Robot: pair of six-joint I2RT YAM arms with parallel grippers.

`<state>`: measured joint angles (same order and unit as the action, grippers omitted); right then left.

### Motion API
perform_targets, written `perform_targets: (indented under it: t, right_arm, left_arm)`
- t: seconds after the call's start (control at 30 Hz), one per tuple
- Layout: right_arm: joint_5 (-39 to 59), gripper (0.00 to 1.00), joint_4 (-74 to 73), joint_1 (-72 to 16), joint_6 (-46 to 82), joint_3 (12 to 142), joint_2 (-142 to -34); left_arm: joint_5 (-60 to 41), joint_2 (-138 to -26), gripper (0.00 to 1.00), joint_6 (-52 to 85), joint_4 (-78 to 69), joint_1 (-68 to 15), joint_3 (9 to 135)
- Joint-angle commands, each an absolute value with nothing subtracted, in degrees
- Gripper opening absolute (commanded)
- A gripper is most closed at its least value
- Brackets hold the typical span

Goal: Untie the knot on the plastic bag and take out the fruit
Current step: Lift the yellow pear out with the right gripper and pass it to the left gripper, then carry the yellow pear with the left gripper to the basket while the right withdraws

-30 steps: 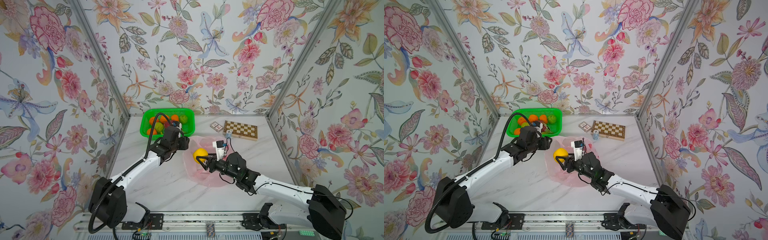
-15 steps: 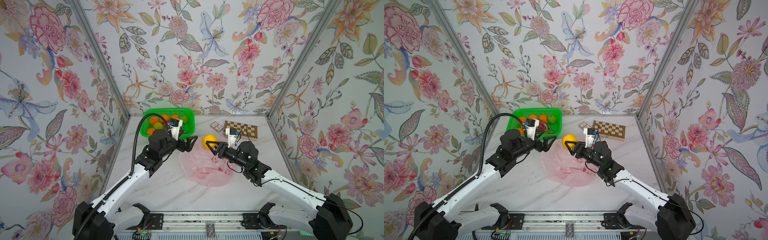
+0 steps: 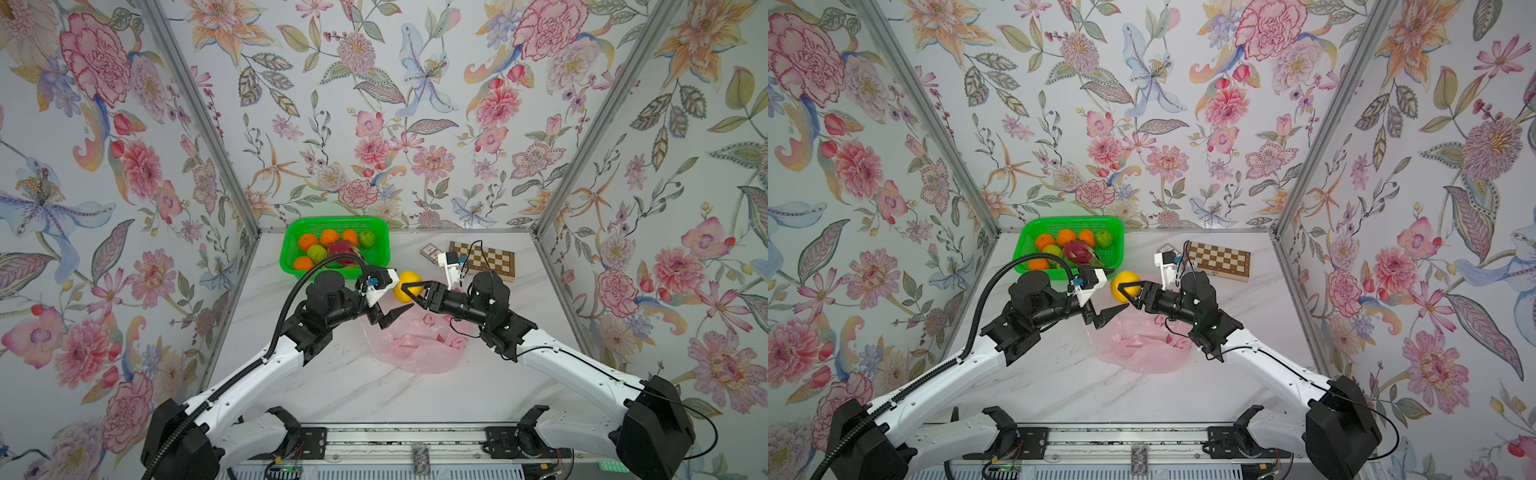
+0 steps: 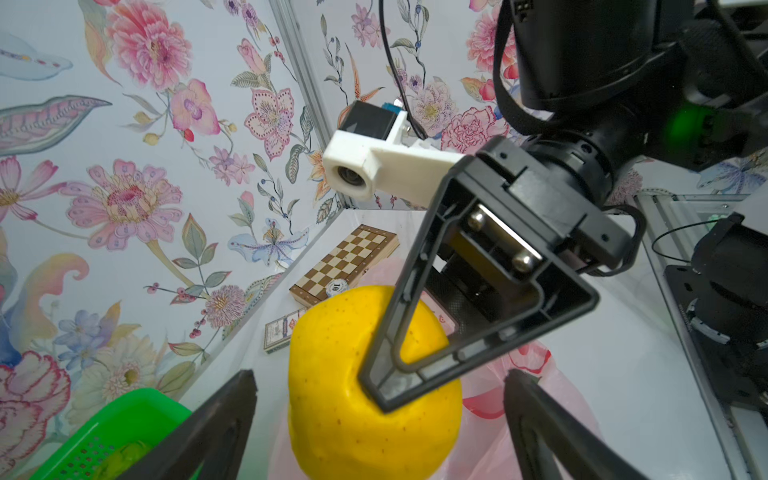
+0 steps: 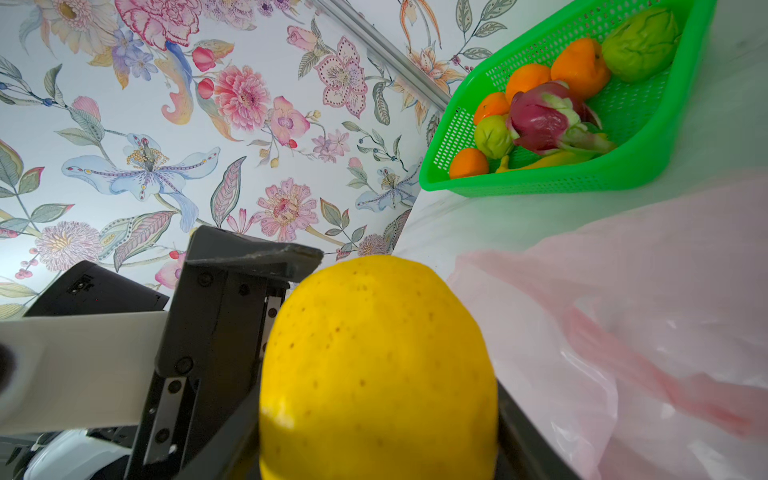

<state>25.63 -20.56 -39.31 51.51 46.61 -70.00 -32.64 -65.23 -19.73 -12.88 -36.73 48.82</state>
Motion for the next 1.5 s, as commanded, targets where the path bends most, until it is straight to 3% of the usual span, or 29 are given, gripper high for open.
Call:
perform_targets:
  t: [0.0, 0.37, 0.4, 0.5, 0.63, 0.9, 1.2, 1.47]
  right_arm:
    - [27.16, 0.41, -21.28, -40.15, 52.55, 48.52, -70.09]
    - [27.25, 0.44, -21.79, -41.22, 52.95, 48.79, -69.81]
    - [26.89, 0.48, -21.92, -41.22, 52.83, 48.74, -69.52]
    - [22.07, 0.79, -21.80, -41.39, 51.12, 47.67, -67.13]
    - [14.38, 0.98, -22.89, -41.20, 47.95, 44.71, -62.05]
    - [9.82, 0.99, -20.82, -40.03, 47.26, 41.67, -58.25]
    - [9.23, 0.99, -18.36, -39.78, 48.00, 40.83, -58.45]
    - [10.35, 0.99, -14.51, -39.55, 47.74, 41.88, -59.63]
  left_arm:
    - [-33.27, -66.40, 0.85, -23.41, -14.81, -37.62, 48.95]
    - [-28.90, -67.63, 0.55, -21.94, -16.36, -37.84, 49.62]
    - [-27.65, -67.71, 0.53, -20.87, -16.39, -37.88, 49.91]
    - [-24.45, -67.78, 0.47, -18.20, -16.51, -37.88, 50.48]
    - [-19.46, -67.90, 0.39, -12.58, -18.50, -37.10, 50.62]
    - [-4.32, -73.30, 0.32, -1.78, -11.75, -32.11, 59.88]
    - [-2.97, -87.93, 0.32, 7.84, 4.54, -23.57, 78.20]
    - [-0.36, -109.32, 0.29, 11.42, 24.70, -20.17, 103.84]
